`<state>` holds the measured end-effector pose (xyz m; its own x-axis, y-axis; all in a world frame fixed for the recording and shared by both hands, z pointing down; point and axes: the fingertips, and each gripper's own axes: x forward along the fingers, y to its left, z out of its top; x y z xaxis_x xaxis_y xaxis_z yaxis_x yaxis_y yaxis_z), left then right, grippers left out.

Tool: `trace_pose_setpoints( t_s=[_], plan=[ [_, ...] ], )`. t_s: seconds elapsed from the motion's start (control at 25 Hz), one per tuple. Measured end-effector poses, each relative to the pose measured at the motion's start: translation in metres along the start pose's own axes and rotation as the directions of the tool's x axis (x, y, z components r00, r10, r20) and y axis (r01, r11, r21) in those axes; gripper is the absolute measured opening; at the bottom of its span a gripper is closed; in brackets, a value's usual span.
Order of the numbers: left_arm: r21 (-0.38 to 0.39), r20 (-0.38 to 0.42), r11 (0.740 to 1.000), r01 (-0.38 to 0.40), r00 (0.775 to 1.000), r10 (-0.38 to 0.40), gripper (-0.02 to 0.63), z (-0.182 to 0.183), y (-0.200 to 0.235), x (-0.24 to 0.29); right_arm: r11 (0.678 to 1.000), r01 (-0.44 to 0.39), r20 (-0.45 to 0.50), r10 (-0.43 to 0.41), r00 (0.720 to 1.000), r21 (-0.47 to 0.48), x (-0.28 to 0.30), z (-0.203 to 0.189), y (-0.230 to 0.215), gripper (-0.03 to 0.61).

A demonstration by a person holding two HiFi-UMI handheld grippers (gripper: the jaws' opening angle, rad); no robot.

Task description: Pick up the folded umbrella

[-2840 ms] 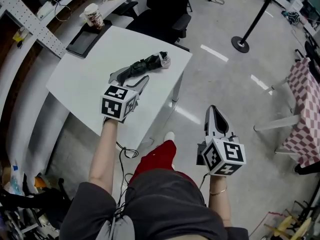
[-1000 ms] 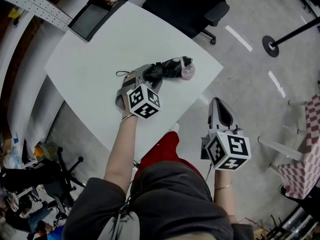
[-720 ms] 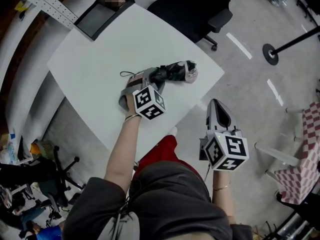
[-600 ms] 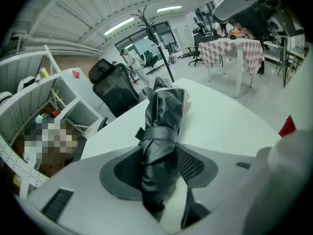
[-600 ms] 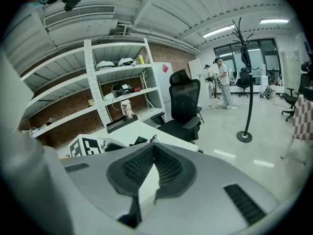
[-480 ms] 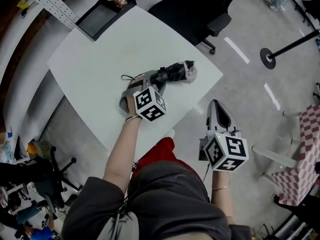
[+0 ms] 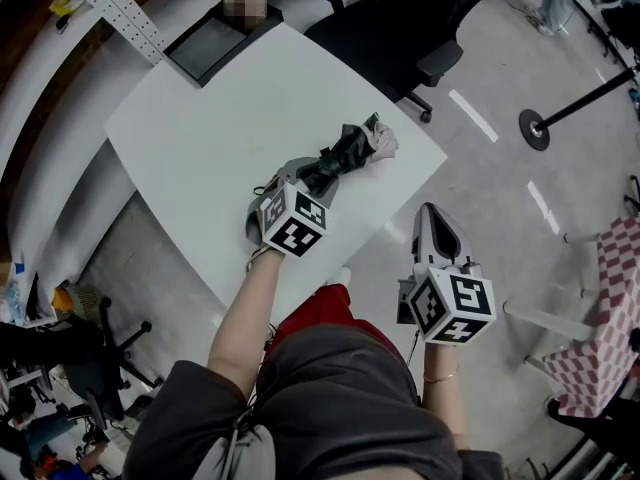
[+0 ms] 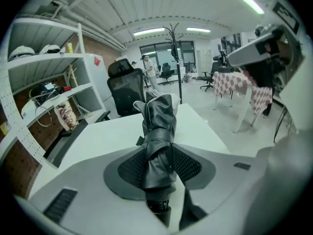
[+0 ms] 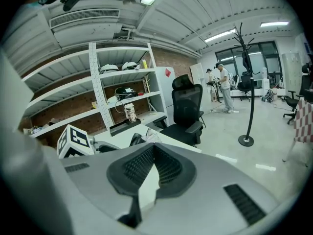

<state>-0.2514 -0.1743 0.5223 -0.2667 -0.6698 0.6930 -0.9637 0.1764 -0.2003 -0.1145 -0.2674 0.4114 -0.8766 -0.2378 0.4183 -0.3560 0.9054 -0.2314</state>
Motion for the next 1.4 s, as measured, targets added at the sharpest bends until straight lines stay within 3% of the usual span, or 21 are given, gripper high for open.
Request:
trace_pose_setpoints(
  t_s=[0.12, 0.44, 0.92, 1.12, 1.4],
  plan=[
    [-0.06, 0.058, 0.998, 0.003, 0.998, 0.0, 0.172, 0.01, 0.002, -0.017, 1.0, -0.009, 0.005, 0.009, 1.0, -0.011, -0.001, 0.002, 0.005, 0.018],
    [-0.129, 0.174, 0.992, -0.012, 0.984, 0.035, 0.172, 0.037, 0.008, -0.059, 0.998, -0.052, 0.02, 0.053, 0.998, -0.042, -0.002, 0.012, 0.026, 0.018],
    [-0.234, 0.298, 0.97, -0.065, 0.945, 0.135, 0.172, 0.078, 0.002, -0.106, 0.985, -0.148, 0.037, 0.151, 0.988, -0.086, -0.005, 0.029, 0.025, 0.018],
    [-0.311, 0.317, 0.943, -0.121, 0.922, 0.223, 0.172, 0.086, -0.006, -0.126, 0.965, -0.232, 0.028, 0.238, 0.971, -0.125, -0.011, 0.041, 0.025, 0.018],
    [-0.421, 0.316, 0.884, -0.202, 0.881, 0.352, 0.172, 0.089, -0.029, -0.156, 0.921, -0.348, 0.008, 0.355, 0.935, -0.176, -0.028, 0.043, 0.024, 0.018]
  ],
)
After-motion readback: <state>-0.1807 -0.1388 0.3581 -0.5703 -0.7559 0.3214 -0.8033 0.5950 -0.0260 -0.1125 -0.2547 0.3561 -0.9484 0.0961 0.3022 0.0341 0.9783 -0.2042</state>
